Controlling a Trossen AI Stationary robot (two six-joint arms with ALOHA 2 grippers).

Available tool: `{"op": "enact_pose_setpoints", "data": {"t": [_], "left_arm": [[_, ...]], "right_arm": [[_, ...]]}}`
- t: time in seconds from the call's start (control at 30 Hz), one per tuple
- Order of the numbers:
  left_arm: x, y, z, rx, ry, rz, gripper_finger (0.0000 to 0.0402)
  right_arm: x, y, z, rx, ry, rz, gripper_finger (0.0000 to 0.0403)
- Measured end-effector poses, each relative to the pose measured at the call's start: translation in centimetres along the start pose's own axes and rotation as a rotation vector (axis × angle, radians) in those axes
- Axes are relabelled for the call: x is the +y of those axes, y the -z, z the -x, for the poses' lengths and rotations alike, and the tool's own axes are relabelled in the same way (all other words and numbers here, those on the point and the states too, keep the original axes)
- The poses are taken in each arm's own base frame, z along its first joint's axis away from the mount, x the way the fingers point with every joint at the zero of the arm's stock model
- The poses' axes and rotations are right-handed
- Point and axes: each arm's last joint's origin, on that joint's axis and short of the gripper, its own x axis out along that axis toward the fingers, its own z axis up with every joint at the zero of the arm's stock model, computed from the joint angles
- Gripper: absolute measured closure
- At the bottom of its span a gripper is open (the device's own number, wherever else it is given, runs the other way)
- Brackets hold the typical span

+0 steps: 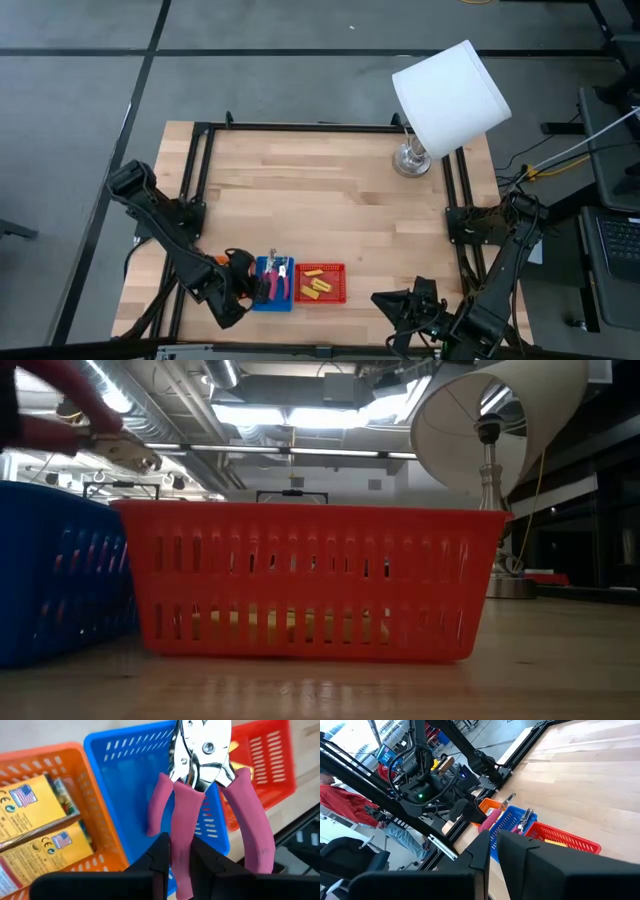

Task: Pick & Place School Supplies
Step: Put the hole puncher into the blue bin

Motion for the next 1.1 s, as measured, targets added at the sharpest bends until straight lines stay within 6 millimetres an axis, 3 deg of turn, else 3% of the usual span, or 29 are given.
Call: {"op": "enact_pose_setpoints", "data": {"t": [0.6,0.83,1.1], "left_arm": [[-0.2,0.7,-2.1,0.034,-0.039,-0.015,0.0367],[-0.4,0.5,-2.2,0.039,-0.041,-0.015,0.0310],[-0.4,0.4,-2.2,0.014,-0.025,-0.013,0.0312]], "right_arm": [[0.0,0.0,0.0,-0.003,0.000,0.007,0.0366],[0.0,0.0,0.1,-0.002,-0.002,0.020,0.0366],[0.0,0.1,0.2,0.001,-0.005,0.022,0.0366]]}}
